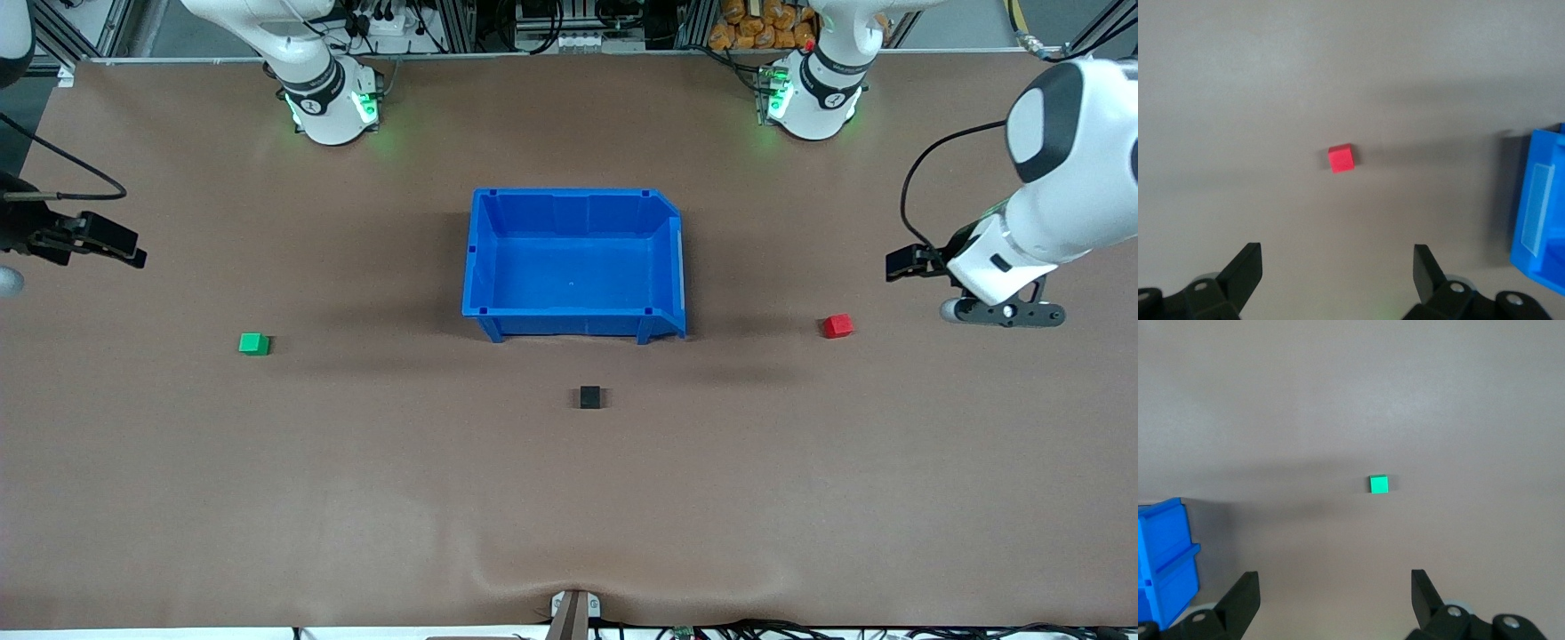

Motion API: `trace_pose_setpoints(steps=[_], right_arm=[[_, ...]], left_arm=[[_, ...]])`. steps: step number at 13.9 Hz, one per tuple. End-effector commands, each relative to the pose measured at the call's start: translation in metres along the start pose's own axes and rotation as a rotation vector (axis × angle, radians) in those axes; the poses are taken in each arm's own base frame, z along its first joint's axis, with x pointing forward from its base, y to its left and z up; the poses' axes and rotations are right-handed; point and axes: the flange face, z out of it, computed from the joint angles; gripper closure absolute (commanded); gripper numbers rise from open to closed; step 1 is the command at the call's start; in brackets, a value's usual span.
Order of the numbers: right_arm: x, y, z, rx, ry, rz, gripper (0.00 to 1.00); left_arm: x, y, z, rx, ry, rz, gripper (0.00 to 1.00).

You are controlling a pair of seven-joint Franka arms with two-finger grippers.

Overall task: Attach green and red cubes to black cube
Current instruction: 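Lower the left gripper over the red cube while the right gripper lowers too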

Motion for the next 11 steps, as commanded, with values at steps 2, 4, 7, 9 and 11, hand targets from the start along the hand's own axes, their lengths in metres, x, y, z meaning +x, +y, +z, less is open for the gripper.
trace_pose_setpoints(steps=[2,4,7,9,11], right_arm=[[0.025,0.004,0.024,0.005,-0.007,0.012,0.00],[0.032,0.005,0.034,0.004,-0.010,0.019,0.00],[0.040,0.007,0.045,0.003,-0.008,0.018,0.00],[0.045,0.005,0.054,0.002,-0.011,0.015,0.00],[0.052,0.004,0.066,0.001,-0.019,0.012,0.00]], left_arm=[[-0.003,0.000,0.037,-0.011,0.035,-0.018,0.00],[0.003,0.000,0.062,-0.016,0.031,-0.019,0.00],[0.013,-0.002,0.094,-0.024,0.027,-0.022,0.00],[0.015,-0.001,0.112,-0.028,0.030,-0.024,0.00],[0.017,-0.002,0.133,-0.032,0.033,-0.045,0.00]])
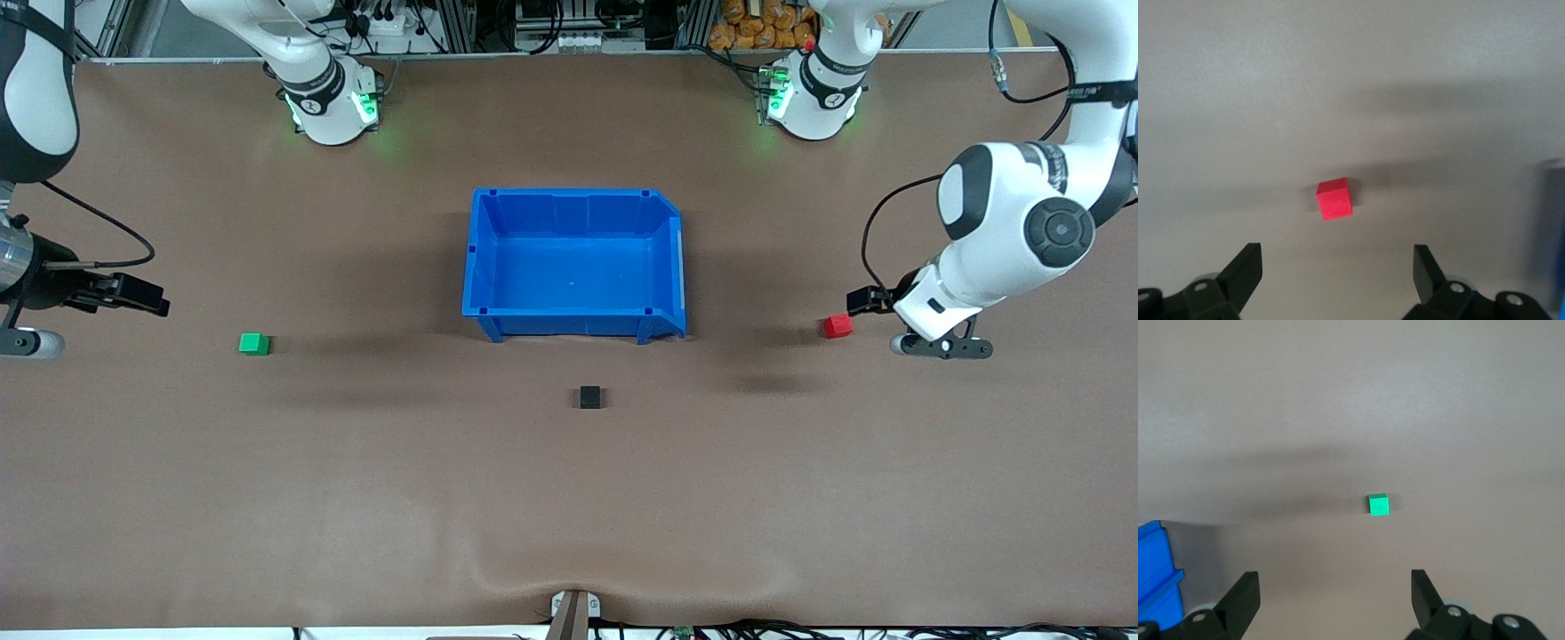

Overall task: Attach green and red cubes to black cube
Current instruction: 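Lower the left gripper over the red cube while the right gripper lowers too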

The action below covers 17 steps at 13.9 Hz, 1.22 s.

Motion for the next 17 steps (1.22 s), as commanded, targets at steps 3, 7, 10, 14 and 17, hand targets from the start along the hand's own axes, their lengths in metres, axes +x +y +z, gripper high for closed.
trace_pose_setpoints(steps=[3,7,10,14,17], right_arm=[[0.019,0.005,0.032,0.005,-0.039,0.009,0.00],[0.035,0.025,0.067,0.002,-0.067,0.042,0.00],[0.046,0.039,0.098,0.005,-0.088,0.064,0.00],[0.055,0.039,0.133,0.002,-0.129,0.064,0.00],[0.061,0.039,0.159,0.002,-0.160,0.064,0.00]], left_arm=[[0.000,-0.001,0.045,-0.017,0.024,-0.069,0.00],[0.000,-0.004,0.087,-0.024,-0.011,-0.077,0.00],[0.001,-0.007,0.118,-0.027,-0.035,-0.080,0.00],[-0.001,-0.020,0.143,-0.033,-0.054,-0.108,0.00],[-0.005,-0.020,0.159,-0.034,-0.085,-0.124,0.00]])
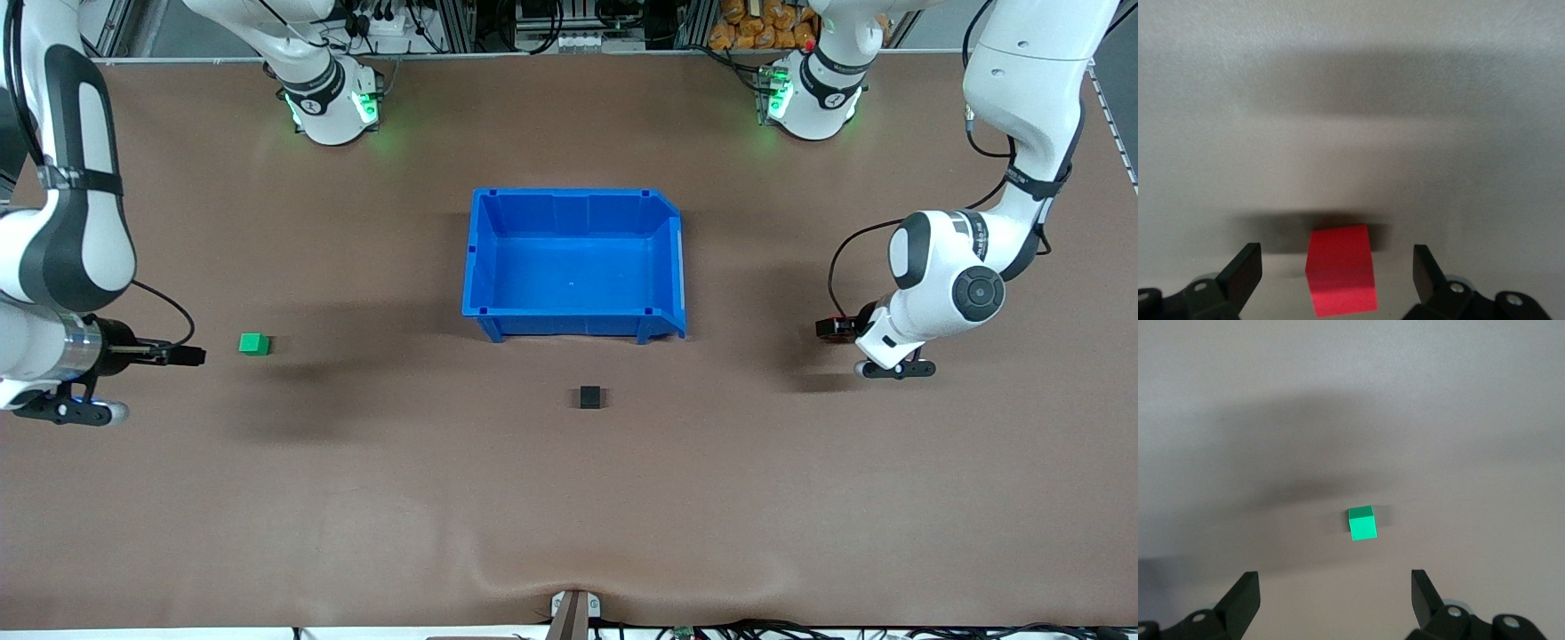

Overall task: Attach green and red cubes to black cube
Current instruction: 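Lower the left gripper over the red cube while the right gripper lowers too, then close the left gripper on the red cube while the right gripper grasps the green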

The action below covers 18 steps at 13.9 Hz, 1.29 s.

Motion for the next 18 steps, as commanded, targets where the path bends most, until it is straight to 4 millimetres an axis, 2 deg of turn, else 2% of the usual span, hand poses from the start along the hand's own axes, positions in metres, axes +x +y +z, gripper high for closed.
trace_pose_setpoints(steps=[1,5,6,8,10,11,13,15,18], right_arm=[[0.008,-0.001,0.017,0.007,-0.022,-0.001,0.00],[0.010,-0.005,0.047,0.003,-0.071,0.005,0.00],[0.012,-0.001,0.054,0.004,-0.074,0.001,0.00],[0.012,0.000,0.068,0.005,-0.099,-0.005,0.00],[0.011,-0.001,0.084,0.005,-0.102,-0.005,0.00],[0.011,-0.001,0.093,0.005,-0.096,-0.005,0.00],[0.011,0.001,0.110,0.005,-0.074,0.001,0.00],[0.011,0.014,0.119,0.011,-0.062,0.019,0.00],[0.013,0.016,0.141,0.009,-0.096,0.011,0.00]], left_arm=[[-0.002,0.002,0.007,-0.001,-0.008,-0.036,0.00],[-0.002,0.004,0.006,0.002,-0.014,-0.052,0.02],[-0.002,0.004,0.006,0.002,-0.014,-0.052,0.19],[-0.002,0.006,0.004,0.002,-0.009,-0.049,0.42],[0.000,0.008,-0.003,0.002,0.004,-0.045,0.95],[0.001,0.008,-0.009,0.003,0.015,-0.045,1.00],[0.003,0.007,-0.014,0.002,0.024,-0.077,1.00],[0.007,0.012,-0.023,-0.003,0.042,-0.142,1.00],[0.019,0.023,-0.046,-0.014,0.087,-0.266,1.00]])
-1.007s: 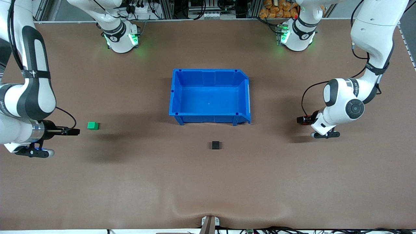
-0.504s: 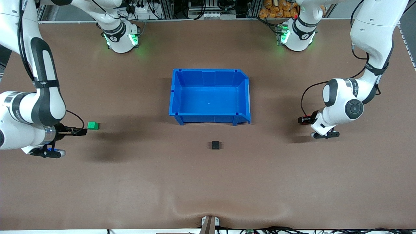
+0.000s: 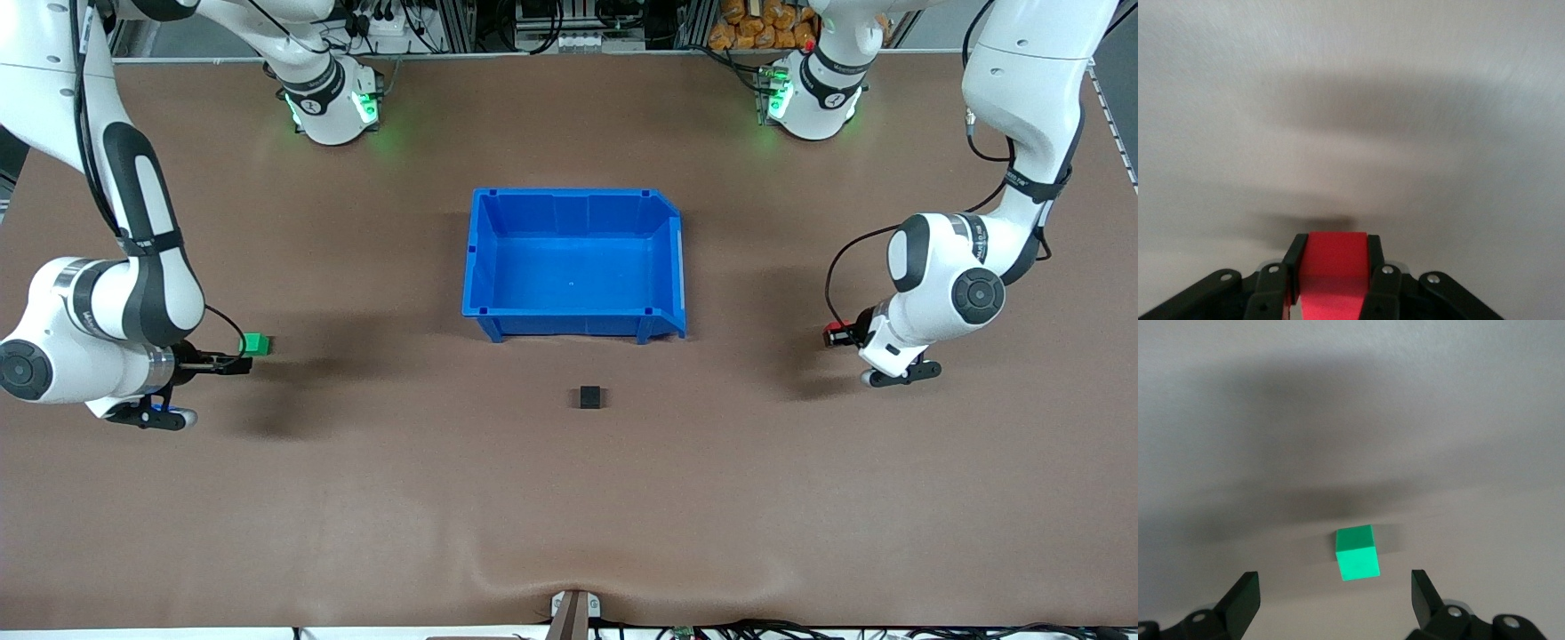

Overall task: Attach green and red cubes to black cube
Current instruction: 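Close the left gripper on the red cube while the right gripper grasps the green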

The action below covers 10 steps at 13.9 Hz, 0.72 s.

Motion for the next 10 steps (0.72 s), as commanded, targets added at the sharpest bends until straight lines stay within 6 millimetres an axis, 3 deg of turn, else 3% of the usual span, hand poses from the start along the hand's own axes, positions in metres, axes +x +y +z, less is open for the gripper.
trace_pose_setpoints(steps=[1,6,8,10], right_arm=[[0.002,0.005,0.016,0.013,-0.018,-0.032,0.00],[0.009,0.012,0.044,0.017,-0.041,-0.107,0.00],[0.013,0.012,0.054,0.014,-0.035,-0.136,0.00],[0.014,0.012,0.060,0.015,-0.041,-0.152,0.13]], left_arm=[[0.006,0.016,-0.029,-0.002,0.031,-0.110,1.00],[0.031,0.063,-0.099,0.005,0.013,-0.339,1.00],[0.032,0.085,-0.127,0.011,0.005,-0.457,1.00],[0.033,0.106,-0.158,0.012,0.002,-0.563,1.00]])
